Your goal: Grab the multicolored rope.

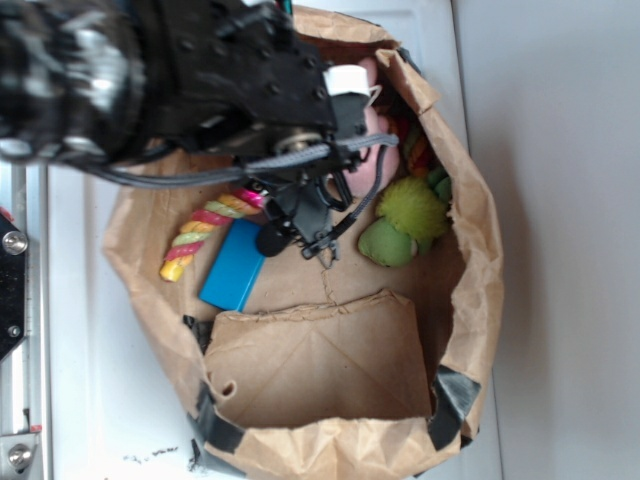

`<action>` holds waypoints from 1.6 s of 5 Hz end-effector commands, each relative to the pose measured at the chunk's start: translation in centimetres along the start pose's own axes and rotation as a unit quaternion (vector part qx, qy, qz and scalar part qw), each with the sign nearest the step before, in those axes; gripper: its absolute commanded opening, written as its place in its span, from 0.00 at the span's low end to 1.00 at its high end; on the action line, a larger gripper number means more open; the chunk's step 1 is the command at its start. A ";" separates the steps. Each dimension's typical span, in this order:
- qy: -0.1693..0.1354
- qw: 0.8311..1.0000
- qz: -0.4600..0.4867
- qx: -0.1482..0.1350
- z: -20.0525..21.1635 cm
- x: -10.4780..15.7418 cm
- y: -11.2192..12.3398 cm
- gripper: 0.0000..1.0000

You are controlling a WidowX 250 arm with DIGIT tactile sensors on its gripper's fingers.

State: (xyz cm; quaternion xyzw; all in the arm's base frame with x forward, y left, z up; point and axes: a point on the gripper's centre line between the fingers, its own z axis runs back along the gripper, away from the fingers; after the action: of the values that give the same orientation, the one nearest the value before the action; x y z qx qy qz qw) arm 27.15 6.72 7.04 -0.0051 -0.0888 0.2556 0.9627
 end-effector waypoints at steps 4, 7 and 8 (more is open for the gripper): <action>-0.029 0.994 -0.089 0.054 8.5 0.0 -2.9 0.00; -0.068 0.987 -0.138 0.046 10.9 0.7 -5.3 0.00; -0.023 0.986 -0.162 0.029 11.1 1.3 -5.2 0.00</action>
State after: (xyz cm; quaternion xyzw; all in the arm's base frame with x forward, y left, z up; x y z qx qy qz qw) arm 28.60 1.79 16.77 0.0421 -0.0770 0.0911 0.9920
